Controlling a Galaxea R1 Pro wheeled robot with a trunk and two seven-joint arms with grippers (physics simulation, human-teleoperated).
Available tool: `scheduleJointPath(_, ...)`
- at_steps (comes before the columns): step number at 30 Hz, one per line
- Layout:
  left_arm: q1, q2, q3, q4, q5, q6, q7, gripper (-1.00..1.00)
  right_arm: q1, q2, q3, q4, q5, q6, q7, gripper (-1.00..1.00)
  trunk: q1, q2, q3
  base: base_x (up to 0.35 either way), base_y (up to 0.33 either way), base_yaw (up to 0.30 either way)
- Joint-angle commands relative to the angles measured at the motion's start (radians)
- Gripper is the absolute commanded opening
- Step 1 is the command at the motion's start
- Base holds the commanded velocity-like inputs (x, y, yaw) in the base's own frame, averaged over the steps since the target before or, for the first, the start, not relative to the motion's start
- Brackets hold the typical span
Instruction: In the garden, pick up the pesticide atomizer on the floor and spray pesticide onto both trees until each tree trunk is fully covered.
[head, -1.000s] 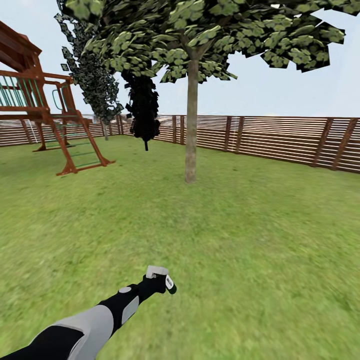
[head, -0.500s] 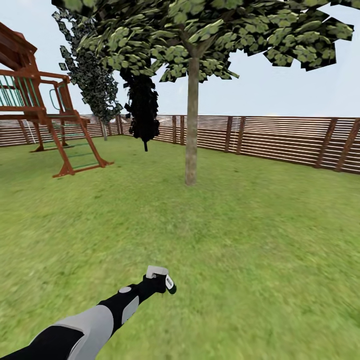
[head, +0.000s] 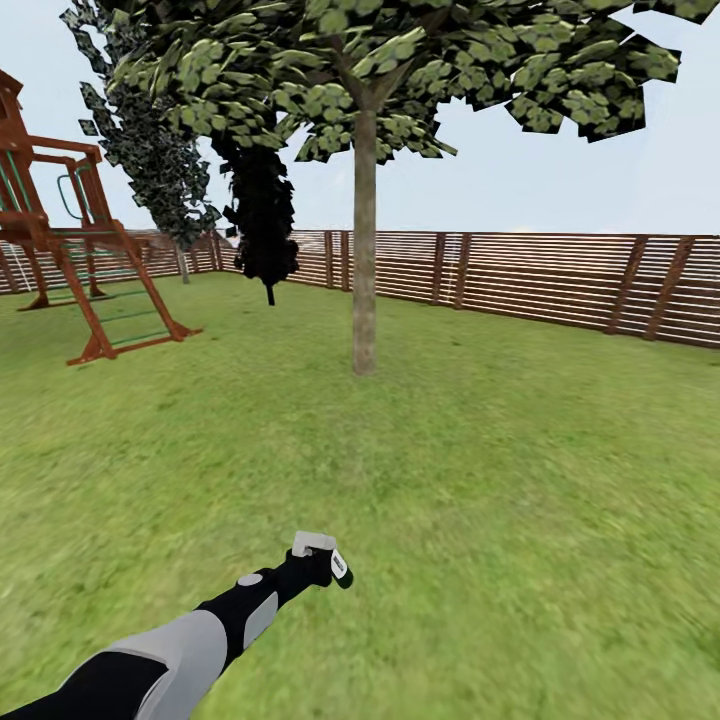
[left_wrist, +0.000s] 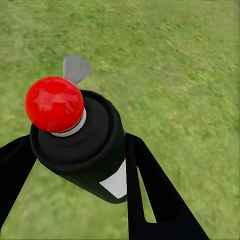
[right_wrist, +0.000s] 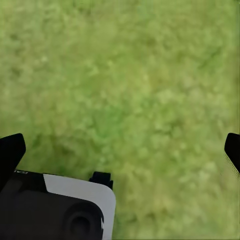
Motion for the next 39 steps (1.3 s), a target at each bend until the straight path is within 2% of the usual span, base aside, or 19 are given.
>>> scheduleJointPath(1, -0.001, 0.0, -0.008, 0.002, 0.011, -0.004, -0.002, -1.0, -0.002, 0.0, 0.007, 0.004, -0.008, -0.007, 0.005, 1.0, 0.001, -0.001, -0.001, 0.35, 0.0, -0.008)
scheduleJointPath(39, -0.001, -0.001, -0.009, 0.002, 0.011, -0.004, -0.002, -1.0, -0.002, 0.0, 0.007, 0.004, -0.008, -0.007, 0.004, 1.0, 0.001, -0.001, -0.001, 0.35, 0.0, 0.0)
